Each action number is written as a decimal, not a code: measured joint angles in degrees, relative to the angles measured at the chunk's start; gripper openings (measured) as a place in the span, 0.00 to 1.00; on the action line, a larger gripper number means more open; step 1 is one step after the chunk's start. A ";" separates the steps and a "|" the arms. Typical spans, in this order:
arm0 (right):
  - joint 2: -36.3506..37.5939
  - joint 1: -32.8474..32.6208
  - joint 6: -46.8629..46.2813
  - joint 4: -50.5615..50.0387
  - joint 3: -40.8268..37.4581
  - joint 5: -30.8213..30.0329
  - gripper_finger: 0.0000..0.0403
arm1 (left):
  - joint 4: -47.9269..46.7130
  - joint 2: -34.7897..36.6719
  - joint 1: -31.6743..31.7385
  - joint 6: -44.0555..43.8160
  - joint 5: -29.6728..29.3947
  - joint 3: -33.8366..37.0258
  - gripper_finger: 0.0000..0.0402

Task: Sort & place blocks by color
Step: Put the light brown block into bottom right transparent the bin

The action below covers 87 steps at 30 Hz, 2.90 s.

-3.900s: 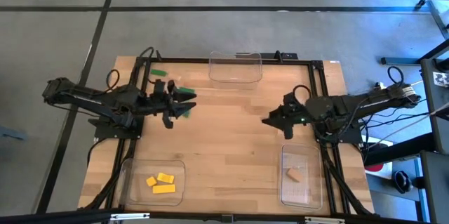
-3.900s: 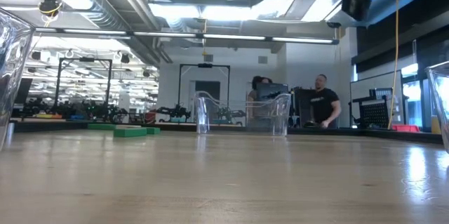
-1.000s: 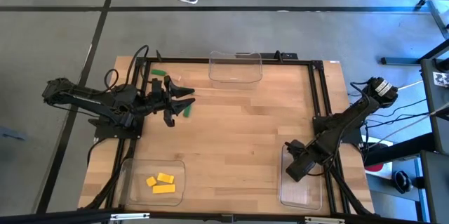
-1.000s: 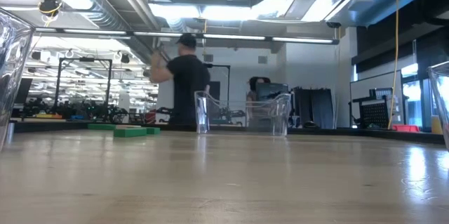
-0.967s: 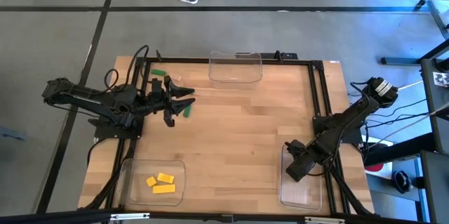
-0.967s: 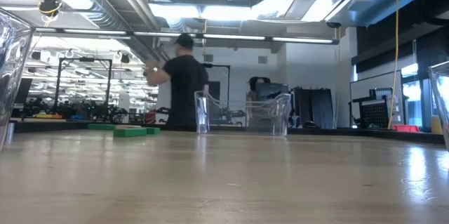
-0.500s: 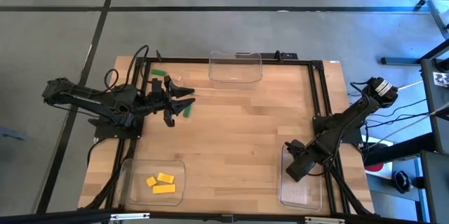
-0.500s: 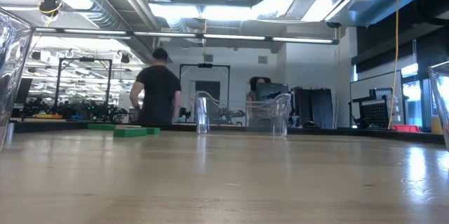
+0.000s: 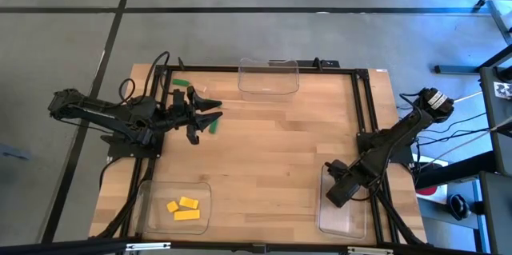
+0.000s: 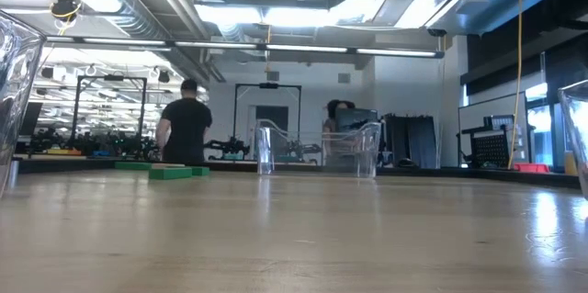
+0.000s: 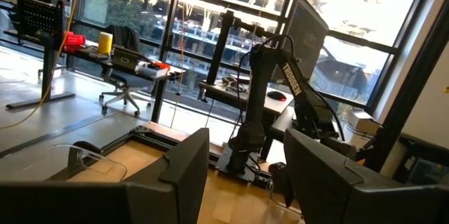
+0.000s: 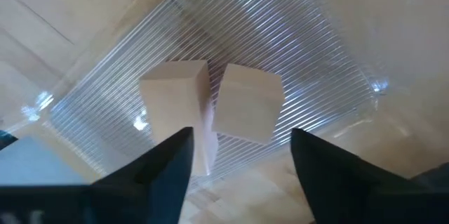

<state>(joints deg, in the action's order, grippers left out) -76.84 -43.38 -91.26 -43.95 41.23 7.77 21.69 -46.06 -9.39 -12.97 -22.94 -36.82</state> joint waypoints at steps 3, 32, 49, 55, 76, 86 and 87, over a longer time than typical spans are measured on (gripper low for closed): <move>0.00 0.00 0.02 -0.03 0.36 0.01 0.67 | 0.00 0.00 0.00 0.02 0.00 0.00 0.44; 8.37 14.31 32.40 14.57 11.61 -18.06 0.76 | 0.33 0.02 0.00 -0.52 0.04 0.00 0.44; 22.51 21.44 41.18 30.37 -0.07 -22.93 0.76 | 0.31 0.02 0.00 -0.56 0.03 0.00 0.44; 28.15 22.41 46.30 46.28 -4.66 -25.44 0.76 | 0.27 0.02 0.00 -0.55 -0.08 0.00 0.44; 25.31 25.09 70.60 65.56 -4.74 -26.26 0.76 | -0.02 0.02 0.00 -0.55 -0.13 -0.02 0.44; 25.22 25.09 70.47 65.30 -4.74 -26.16 0.76 | -0.02 0.02 -0.01 -0.55 -0.15 -0.02 0.44; 25.22 25.09 70.53 65.30 -4.74 -26.16 0.76 | -0.02 0.02 -0.02 -0.55 -0.15 -0.02 0.44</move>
<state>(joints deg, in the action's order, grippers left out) -51.62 -18.28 -20.73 21.34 36.49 -18.39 21.67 -46.04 -9.41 -13.52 -23.09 -36.84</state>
